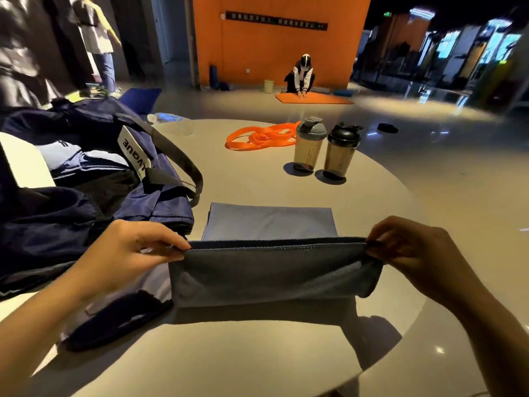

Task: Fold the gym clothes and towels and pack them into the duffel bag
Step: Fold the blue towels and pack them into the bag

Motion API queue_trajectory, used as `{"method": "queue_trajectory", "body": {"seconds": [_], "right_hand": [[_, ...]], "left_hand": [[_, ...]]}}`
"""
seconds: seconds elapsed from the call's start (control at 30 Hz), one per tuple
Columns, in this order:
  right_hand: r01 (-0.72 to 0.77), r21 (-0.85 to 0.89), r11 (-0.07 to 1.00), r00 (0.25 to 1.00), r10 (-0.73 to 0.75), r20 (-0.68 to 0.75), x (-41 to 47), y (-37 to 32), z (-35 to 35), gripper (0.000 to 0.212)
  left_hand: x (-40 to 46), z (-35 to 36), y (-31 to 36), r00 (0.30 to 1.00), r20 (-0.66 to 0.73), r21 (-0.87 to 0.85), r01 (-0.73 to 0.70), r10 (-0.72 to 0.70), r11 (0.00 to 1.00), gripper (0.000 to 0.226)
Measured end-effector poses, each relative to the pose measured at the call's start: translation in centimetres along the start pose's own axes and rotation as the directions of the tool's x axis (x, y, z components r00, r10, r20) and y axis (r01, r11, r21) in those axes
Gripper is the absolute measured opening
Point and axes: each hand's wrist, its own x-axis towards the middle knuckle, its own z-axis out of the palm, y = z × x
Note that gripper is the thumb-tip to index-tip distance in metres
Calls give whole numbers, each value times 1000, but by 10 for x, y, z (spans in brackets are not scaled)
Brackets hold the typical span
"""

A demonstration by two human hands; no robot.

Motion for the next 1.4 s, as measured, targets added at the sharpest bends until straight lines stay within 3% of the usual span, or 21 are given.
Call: {"method": "queue_trajectory", "body": {"seconds": [0.1,0.2,0.37,0.53,0.67,1.0,1.1,1.2,1.27,1.4], "right_hand": [[-5,-9,1000,1000,5,-15,22,-6,-12,31],[54,-98,994,997,-59,-49,52,-15,-34,21],[148,-257,955,963,-199,-183,109,-50,-92,13],[214,-310,926,883,-319,-344,138,-93,-152,14],[163,-243,956,900,-245,-361,147,-108,-167,11],[188,-59,980,874,-194,-446,132,-108,-178,10],[183,-125,975,880,-219,-421,127,-105,-176,10],[282,47,958,876,-237,-421,119,-108,-177,6],[268,199,943,907,-177,-383,112,-109,-177,9],[269,293,918,904,-135,-407,94,-109,-178,5]], "left_hand": [[21,-7,7,995,-88,-42,46,-49,998,35],[54,-22,15,988,-145,-1,53,-53,999,35],[121,-72,47,951,-295,78,-70,90,995,35],[168,-118,87,865,-485,-70,-184,127,981,27],[180,-128,92,867,-488,-48,-143,102,989,26],[168,-143,120,824,-490,210,-206,285,956,23],[160,-141,125,829,-446,324,-202,337,924,25],[153,-142,130,801,-432,405,-238,414,883,38],[149,-142,131,809,-414,408,-245,417,880,39],[137,-138,136,806,-411,400,-261,427,878,37]]}}
